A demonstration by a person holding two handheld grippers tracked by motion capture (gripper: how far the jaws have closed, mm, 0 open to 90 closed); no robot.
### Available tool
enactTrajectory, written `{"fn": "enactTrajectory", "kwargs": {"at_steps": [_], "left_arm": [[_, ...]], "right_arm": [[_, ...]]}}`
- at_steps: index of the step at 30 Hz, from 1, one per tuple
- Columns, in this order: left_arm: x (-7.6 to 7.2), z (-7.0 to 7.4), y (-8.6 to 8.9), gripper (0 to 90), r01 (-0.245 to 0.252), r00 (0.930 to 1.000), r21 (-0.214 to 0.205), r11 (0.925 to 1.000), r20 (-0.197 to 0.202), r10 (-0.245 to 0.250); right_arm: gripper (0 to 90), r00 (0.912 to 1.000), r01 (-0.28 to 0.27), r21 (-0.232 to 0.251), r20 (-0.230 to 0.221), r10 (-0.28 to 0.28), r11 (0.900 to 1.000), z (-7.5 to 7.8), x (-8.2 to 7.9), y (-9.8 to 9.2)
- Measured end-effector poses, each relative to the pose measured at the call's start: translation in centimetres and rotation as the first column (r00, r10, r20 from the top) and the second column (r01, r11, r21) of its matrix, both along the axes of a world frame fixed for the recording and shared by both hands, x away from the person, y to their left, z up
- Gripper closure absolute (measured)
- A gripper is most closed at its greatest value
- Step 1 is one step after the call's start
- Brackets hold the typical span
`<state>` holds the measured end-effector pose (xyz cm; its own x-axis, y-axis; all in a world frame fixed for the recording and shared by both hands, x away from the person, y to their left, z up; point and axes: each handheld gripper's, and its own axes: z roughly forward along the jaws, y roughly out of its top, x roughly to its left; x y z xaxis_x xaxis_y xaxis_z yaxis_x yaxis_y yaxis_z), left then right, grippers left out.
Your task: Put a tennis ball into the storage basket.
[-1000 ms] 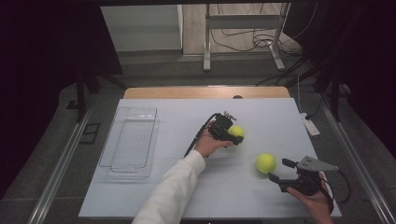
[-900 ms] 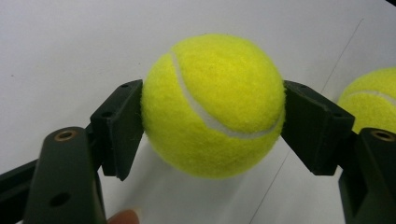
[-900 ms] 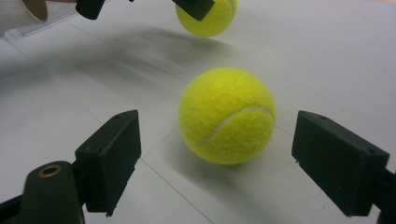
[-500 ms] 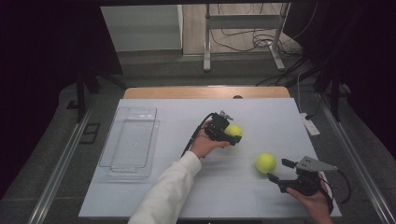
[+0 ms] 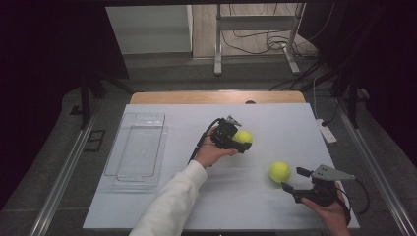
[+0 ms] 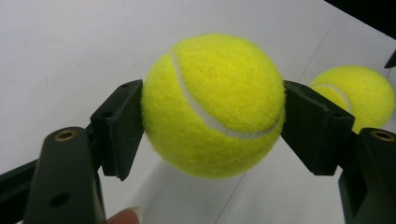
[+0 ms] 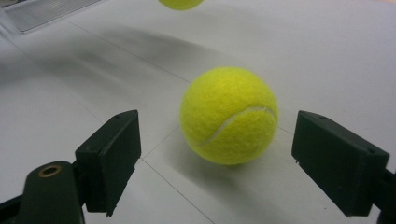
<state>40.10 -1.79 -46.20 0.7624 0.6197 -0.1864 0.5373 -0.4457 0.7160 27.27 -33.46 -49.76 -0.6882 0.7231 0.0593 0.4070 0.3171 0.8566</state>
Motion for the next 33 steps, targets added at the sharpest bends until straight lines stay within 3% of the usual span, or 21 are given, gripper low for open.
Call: {"fn": "enactTrajectory", "kwargs": {"at_steps": [19, 33], "left_arm": [[-1.0, 1.1, 1.3, 27.1, -0.008, 0.9993, -0.020, 0.9998, 0.036, 0.009], [-1.6, 2.0, 2.0, 27.1, -0.016, 0.9970, -0.057, 0.9982, 0.075, 0.020]], "right_arm": [[16.2, 1.0000, 0.001, 0.002, 0.002, -0.001, 1.0000, 0.0, 0.0, 0.0], [16.2, 1.0000, 0.002, 0.001, 0.003, -0.002, 1.0000, 0.0, 0.0, 0.0]]}}
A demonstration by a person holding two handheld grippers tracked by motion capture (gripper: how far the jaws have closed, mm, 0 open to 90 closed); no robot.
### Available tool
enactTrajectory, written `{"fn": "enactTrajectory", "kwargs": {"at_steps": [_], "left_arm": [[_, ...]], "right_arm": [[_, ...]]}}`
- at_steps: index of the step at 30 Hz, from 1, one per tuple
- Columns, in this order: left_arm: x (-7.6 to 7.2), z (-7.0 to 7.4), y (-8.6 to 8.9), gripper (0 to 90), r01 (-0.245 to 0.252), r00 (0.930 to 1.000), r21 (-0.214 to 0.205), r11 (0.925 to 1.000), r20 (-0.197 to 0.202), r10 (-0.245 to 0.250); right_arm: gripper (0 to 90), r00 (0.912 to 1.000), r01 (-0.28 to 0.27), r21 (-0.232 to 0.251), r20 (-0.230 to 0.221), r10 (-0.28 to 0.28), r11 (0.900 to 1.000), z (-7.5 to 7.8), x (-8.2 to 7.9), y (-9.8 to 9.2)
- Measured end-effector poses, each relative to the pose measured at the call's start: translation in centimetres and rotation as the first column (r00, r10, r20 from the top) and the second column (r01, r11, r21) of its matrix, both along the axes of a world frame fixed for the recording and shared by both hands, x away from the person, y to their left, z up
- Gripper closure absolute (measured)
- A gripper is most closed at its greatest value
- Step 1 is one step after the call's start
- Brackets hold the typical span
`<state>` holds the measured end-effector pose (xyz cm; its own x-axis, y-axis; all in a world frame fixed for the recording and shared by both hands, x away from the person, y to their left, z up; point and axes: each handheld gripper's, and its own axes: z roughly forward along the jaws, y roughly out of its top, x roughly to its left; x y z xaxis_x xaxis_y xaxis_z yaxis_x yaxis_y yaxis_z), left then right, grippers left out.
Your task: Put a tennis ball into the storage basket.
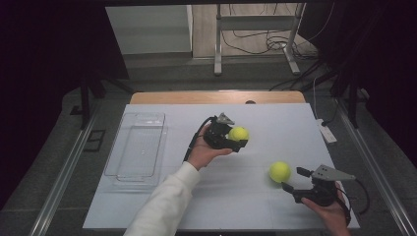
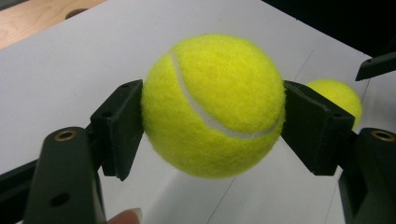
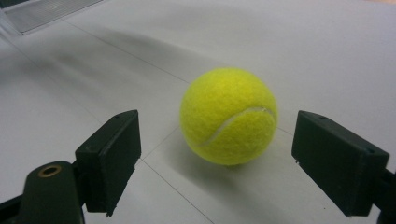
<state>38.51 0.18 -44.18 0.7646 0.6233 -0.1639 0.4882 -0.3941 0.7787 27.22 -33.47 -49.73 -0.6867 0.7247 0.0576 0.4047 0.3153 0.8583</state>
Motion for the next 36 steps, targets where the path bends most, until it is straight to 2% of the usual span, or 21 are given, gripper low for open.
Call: {"fn": "enactTrajectory", "kwargs": {"at_steps": [18, 36], "left_arm": [[-0.6, 1.2, 1.4, 27.1, -0.025, 0.9990, -0.061, 0.9978, 0.035, 0.027], [-0.9, 2.4, 3.1, 27.1, -0.053, 0.9965, -0.088, 0.9947, 0.060, 0.058]], "right_arm": [[16.2, 1.0000, 0.002, -0.001, 0.002, -0.002, 1.0000, 0.0, 0.0, 0.0], [16.2, 1.0000, 0.002, 0.004, 0.002, -0.002, 1.0000, 0.1, -0.1, 0.0]]}}
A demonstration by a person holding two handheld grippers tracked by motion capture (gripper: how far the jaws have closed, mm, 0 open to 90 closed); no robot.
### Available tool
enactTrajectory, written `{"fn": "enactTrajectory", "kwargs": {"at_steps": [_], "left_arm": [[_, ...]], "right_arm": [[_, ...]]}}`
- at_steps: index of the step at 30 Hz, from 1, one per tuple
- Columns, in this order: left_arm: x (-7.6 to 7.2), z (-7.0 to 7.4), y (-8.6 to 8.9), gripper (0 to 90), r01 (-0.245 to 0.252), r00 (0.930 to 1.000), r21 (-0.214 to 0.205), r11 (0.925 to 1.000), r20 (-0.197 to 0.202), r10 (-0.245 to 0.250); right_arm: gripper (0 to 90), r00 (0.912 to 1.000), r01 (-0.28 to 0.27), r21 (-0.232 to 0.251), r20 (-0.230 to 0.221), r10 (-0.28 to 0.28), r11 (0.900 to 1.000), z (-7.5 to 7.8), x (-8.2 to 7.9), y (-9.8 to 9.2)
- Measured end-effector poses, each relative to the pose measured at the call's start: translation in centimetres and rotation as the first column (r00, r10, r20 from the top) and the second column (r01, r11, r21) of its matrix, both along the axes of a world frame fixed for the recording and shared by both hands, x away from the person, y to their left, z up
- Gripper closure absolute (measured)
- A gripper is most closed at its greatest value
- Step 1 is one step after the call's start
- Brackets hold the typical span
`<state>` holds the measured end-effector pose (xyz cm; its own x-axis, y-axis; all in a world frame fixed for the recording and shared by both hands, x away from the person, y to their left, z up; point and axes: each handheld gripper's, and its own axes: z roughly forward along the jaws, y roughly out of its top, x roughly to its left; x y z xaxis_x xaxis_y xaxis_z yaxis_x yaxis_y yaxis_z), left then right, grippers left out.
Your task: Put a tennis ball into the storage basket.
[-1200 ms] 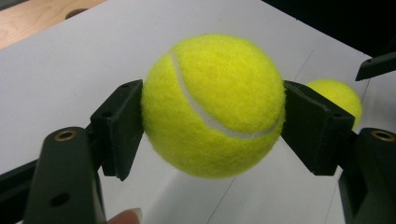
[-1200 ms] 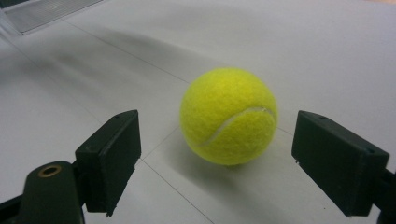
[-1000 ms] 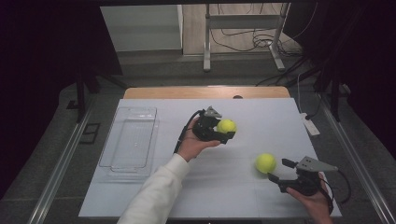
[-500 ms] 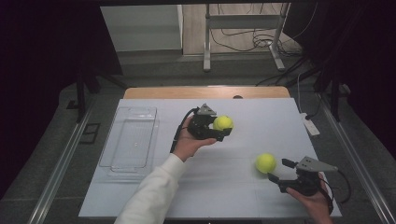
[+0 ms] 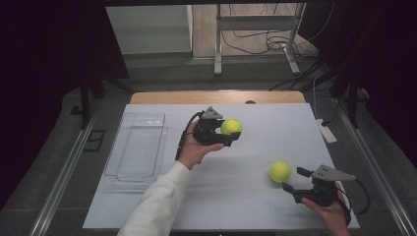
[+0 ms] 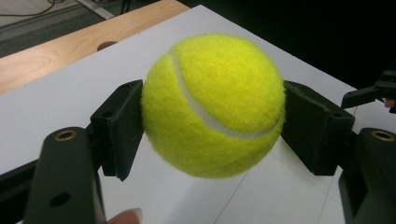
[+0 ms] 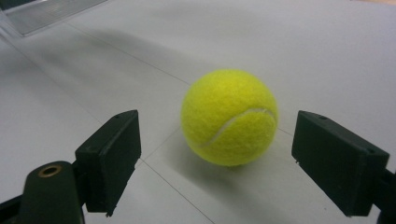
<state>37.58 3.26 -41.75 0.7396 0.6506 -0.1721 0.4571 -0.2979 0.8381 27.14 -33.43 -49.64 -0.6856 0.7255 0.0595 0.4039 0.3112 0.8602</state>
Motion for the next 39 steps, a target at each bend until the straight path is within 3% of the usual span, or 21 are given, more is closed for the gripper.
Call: {"fn": "enactTrajectory", "kwargs": {"at_steps": [11, 39], "left_arm": [[-0.3, 0.8, 0.8, 27.1, -0.016, 0.9996, -0.008, 0.9998, 0.023, 0.016], [-0.4, 1.2, 3.6, 27.1, -0.077, 0.9959, -0.016, 0.9969, 0.048, 0.077]], "right_arm": [[16.2, 1.0000, 0.003, 0.006, 0.000, -0.003, 1.0000, 0.0, 0.0, -0.1], [16.2, 1.0000, 0.006, 0.004, 0.000, -0.006, 1.0000, 0.0, 0.0, -0.1]]}}
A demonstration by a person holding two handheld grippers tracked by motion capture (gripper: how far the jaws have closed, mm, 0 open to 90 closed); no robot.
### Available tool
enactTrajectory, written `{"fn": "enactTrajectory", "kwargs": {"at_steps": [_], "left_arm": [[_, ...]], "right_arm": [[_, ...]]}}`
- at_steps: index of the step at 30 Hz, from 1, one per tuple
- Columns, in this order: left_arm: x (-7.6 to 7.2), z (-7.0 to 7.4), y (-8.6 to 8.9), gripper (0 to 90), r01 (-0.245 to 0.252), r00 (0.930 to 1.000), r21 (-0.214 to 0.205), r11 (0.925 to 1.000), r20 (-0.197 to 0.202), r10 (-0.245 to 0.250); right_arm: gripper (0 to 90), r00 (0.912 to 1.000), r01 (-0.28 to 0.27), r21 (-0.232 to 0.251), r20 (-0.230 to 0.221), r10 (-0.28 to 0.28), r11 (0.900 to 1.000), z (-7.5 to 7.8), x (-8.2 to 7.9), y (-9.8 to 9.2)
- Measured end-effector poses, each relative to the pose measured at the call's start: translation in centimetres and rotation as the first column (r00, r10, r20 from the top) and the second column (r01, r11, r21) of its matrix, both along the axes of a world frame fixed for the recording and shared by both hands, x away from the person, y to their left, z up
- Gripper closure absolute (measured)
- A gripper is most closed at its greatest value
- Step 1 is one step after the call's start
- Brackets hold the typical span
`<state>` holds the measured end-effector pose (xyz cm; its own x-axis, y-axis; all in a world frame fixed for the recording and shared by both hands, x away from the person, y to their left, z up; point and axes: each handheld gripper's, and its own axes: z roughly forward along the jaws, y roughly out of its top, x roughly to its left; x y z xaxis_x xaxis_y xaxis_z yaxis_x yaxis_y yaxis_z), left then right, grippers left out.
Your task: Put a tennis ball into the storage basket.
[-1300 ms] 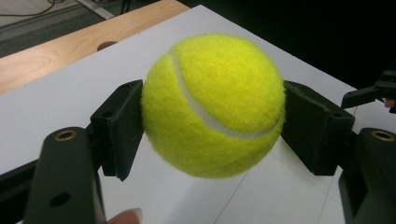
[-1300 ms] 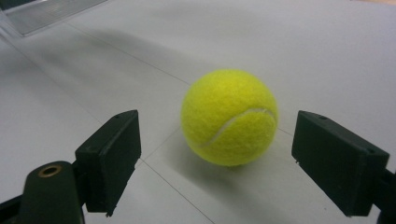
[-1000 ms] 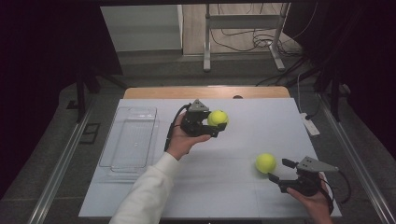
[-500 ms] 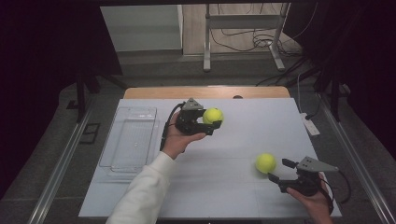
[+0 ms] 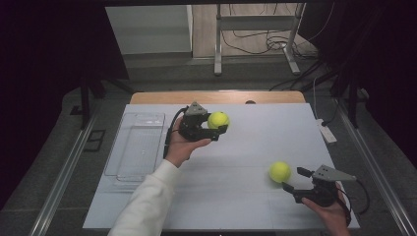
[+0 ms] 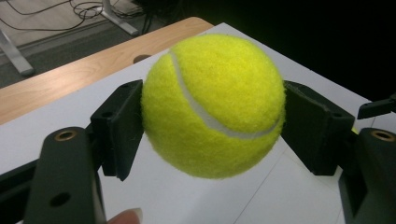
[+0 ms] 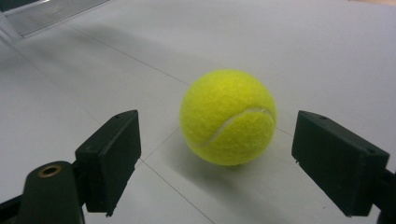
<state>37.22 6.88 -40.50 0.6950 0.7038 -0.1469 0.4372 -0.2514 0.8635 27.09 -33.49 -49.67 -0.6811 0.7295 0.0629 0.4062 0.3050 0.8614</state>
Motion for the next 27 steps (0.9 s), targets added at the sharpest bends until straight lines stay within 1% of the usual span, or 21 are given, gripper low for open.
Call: {"fn": "enactTrajectory", "kwargs": {"at_steps": [18, 27], "left_arm": [[0.3, -0.1, 2.2, 27.2, -0.059, 0.9982, -0.004, 0.9982, 0.002, 0.059], [0.7, -0.3, 3.5, 27.1, -0.103, 0.9946, 0.004, 0.9946, 0.000, 0.103]], "right_arm": [[16.1, 1.0000, -0.002, -0.002, -0.002, 0.002, 1.0000, 0.0, 0.0, 0.1], [16.1, 1.0000, -0.004, -0.002, -0.002, 0.004, 1.0000, 0.0, 0.0, 0.1]]}}
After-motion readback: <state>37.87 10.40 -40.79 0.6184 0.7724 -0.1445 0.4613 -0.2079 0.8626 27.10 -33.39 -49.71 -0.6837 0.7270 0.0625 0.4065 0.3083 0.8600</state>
